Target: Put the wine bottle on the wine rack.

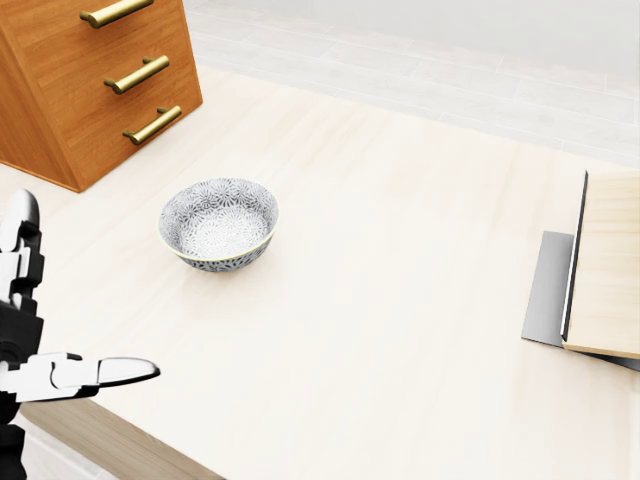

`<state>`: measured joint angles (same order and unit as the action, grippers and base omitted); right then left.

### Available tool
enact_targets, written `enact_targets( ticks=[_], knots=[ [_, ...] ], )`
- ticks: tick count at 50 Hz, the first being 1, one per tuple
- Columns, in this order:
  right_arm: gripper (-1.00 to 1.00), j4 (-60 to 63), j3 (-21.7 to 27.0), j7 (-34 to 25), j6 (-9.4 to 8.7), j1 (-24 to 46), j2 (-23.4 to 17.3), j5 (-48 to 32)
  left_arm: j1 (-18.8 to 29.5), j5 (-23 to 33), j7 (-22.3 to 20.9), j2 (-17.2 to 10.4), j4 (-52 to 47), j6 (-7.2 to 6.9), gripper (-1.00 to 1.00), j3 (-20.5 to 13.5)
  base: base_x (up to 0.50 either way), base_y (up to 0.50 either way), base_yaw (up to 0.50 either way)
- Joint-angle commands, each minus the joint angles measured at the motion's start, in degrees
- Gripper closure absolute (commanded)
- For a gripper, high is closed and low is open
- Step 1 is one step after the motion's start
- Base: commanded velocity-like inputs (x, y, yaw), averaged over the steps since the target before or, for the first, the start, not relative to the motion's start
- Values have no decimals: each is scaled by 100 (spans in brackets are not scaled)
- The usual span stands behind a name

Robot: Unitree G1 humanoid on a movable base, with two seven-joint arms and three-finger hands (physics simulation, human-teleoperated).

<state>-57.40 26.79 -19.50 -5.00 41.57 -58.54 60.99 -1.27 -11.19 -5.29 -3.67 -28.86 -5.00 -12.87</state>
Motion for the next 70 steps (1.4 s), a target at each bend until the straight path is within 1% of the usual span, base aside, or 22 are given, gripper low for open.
enact_targets(
  ticks=[1, 7, 21, 31, 45, 55, 62, 70],
  knots=[
    [100, -168, -18, 280, 0, 152, -83, 267, -16, 42, -7, 17, 31, 0, -100, 49, 0, 0, 0],
    [100, -434, -128, 170, 0, 320, -45, 102, 2, 18, 15, 7, -84, 0, -100, 38, 0, 0, 0],
    [100, -843, -204, 50, 0, 491, 55, -180, 22, -16, 24, -12, -174, 0, -100, -22, 0, 0, 0],
    [100, -968, -170, 27, 0, 373, 136, -304, 19, 2, 9, -11, -111, 0, -100, -25, 0, 0, 0],
    [100, -923, -117, 107, 0, 317, 78, -356, 45, -1, 10, -17, -54, 0, -100, -37, 0, 0, 0],
    [100, -978, -82, 62, 0, 265, 29, -375, 40, -16, 7, -20, -67, 0, -100, -46, 0, 0, 0],
    [100, -1111, 54, -40, 0, -15, -45, -269, 42, -23, -4, -20, -18, 0, -100, -58, 0, 0, 0],
    [100, -1113, 80, -91, 0, -250, -107, -214, 59, -32, 15, -27, -41, 0, -100, -58, 0, 0, 0]
  ],
)
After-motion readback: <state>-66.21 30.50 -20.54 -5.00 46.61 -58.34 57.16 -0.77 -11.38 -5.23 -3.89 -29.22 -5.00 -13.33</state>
